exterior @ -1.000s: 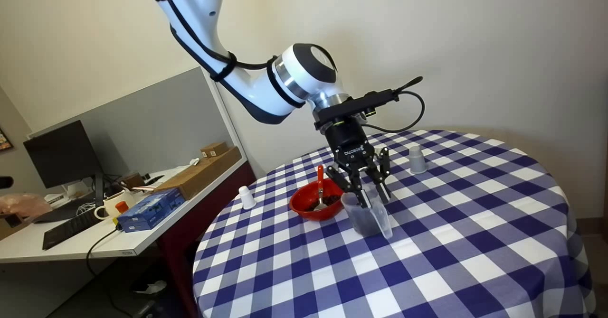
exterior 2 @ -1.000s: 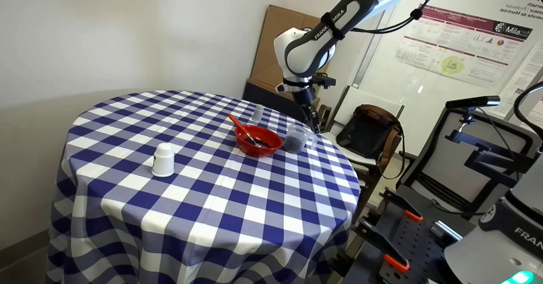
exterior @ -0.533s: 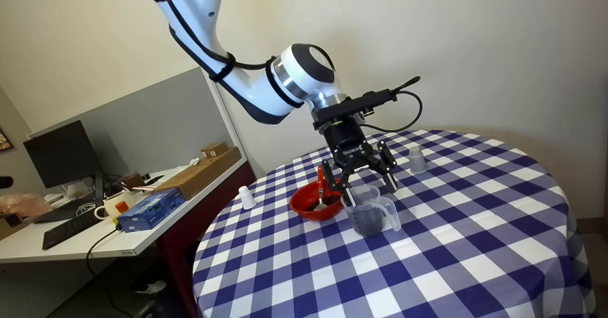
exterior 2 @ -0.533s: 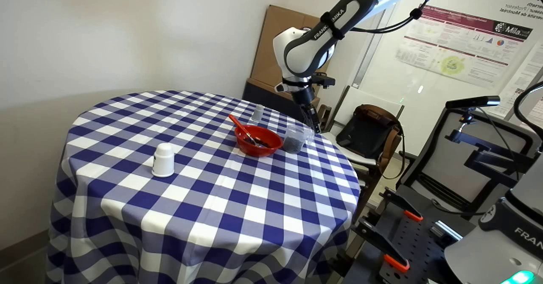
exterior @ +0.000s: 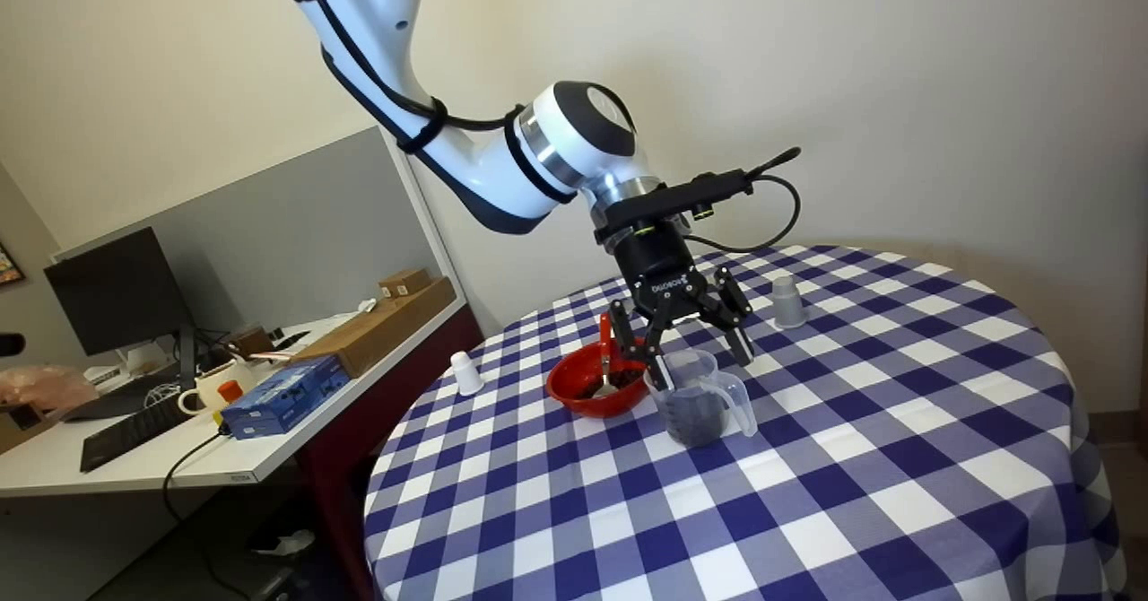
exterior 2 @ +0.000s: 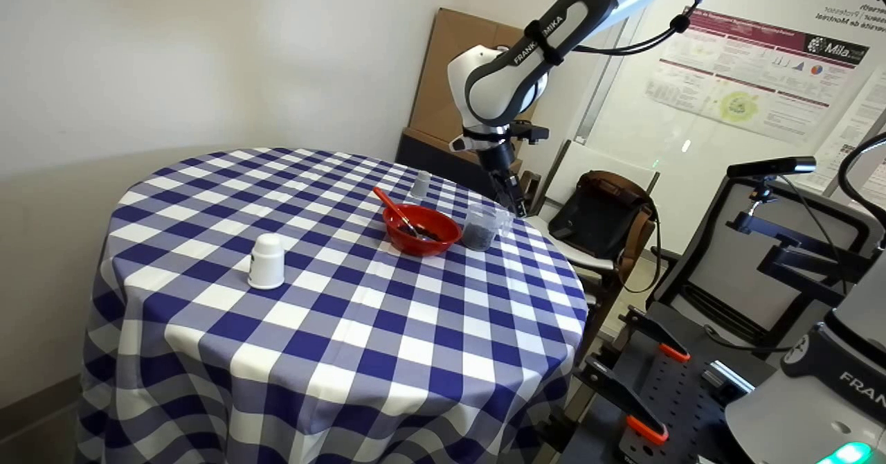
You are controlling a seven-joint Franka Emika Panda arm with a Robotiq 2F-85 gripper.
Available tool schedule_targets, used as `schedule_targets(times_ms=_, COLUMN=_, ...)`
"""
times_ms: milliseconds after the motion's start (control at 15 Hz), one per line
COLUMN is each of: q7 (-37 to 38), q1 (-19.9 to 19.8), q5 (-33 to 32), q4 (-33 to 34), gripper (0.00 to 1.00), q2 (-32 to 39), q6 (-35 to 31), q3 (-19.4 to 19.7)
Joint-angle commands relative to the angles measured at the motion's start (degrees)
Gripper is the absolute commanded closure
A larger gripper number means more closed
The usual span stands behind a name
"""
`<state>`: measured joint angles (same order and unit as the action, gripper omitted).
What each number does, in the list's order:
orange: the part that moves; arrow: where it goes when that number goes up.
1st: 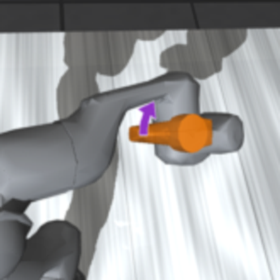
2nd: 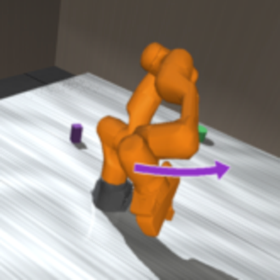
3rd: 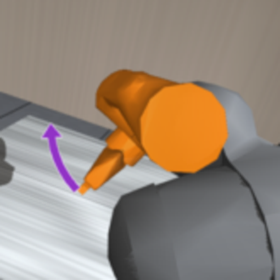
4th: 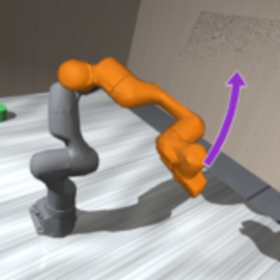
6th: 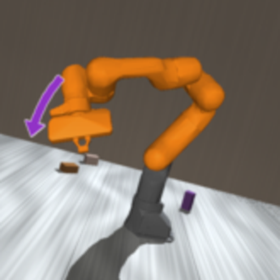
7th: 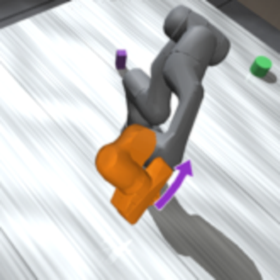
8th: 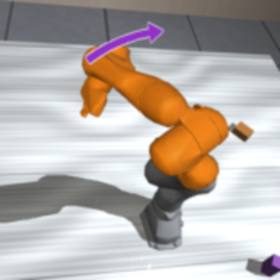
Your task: Pour some contents of the jug into the red bowl
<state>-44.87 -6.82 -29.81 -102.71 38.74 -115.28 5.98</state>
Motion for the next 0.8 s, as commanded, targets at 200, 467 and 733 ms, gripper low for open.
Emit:
schedule_targets(times_ms=200, q7=-3.8, q1=-1.7, q5=-0.4, q4=1.6, gripper=0.07, q2=0.7, q6=-0.7, q3=-0.5)
schedule_targets(times_ms=467, q7=-3.7, q1=-1.9, q5=0.4, q4=1.5, gripper=0.02, q2=0.8, q6=-2.4, q3=-0.9)
schedule_targets(times_ms=733, q7=-4.7, q1=-2.3, q5=0.9, q4=1.4, gripper=0.0, q2=0.8, q6=-3.6, q3=-1.4)
